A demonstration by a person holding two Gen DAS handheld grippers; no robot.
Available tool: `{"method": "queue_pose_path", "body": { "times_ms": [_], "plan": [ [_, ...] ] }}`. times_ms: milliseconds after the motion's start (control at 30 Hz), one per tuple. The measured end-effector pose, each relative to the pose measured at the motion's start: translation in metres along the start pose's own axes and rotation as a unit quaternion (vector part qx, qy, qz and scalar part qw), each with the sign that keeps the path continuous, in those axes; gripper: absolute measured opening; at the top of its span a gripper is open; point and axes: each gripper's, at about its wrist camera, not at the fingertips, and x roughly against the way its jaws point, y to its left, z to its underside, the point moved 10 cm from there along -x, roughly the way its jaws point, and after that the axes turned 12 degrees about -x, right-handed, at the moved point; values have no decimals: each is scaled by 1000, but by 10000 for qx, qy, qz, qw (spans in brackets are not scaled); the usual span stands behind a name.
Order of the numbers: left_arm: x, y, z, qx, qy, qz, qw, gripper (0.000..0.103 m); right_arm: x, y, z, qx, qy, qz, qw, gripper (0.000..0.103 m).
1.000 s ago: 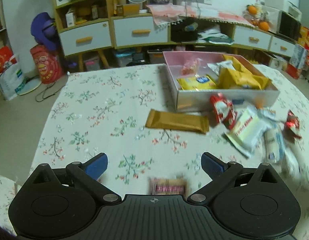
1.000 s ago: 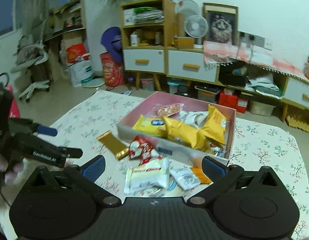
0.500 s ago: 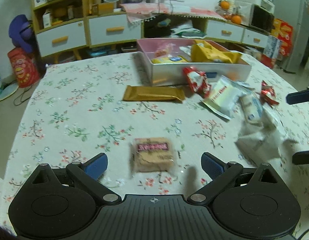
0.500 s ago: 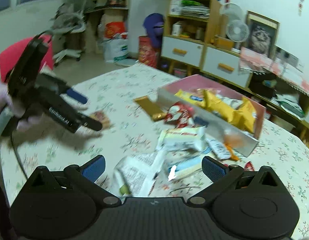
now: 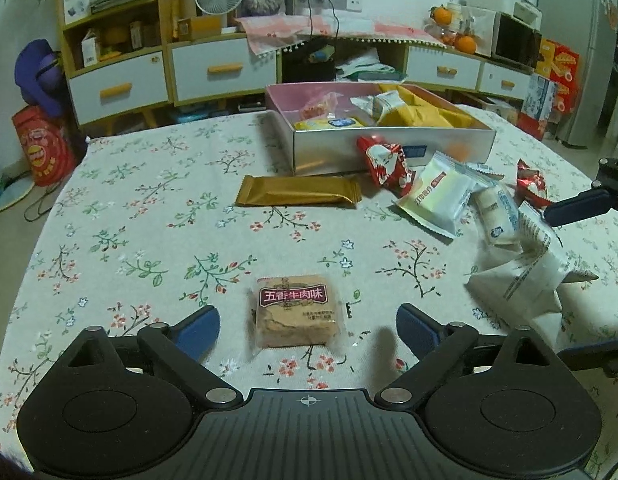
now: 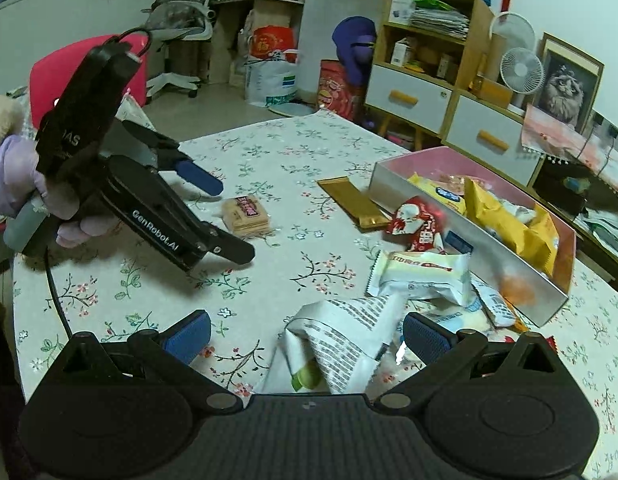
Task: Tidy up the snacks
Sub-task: 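Grasp square beef pastry with left tool while right grasps white printed bag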
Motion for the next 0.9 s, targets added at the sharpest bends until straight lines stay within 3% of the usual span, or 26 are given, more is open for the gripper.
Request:
{"method": "queue_pose_path", "body": {
  "times_ms": [233,500,733,900],
  "plan": [
    [-6,-3,3,-62,118,72,9999,76,-1,-3,1,9,32,35,10000,72],
    [-6,-5,1,-80,114,74,9999,66,-6,-9,3,115,102,205,9997,63],
    [-7,-2,-2,-18,132,0,9999,50,-8,-18,1,145,138,399,9990,51],
    [-5,-1,-4,7,116,-13,9999,39,-10,-19,-1,168,172,457,9987,34]
  ]
}}
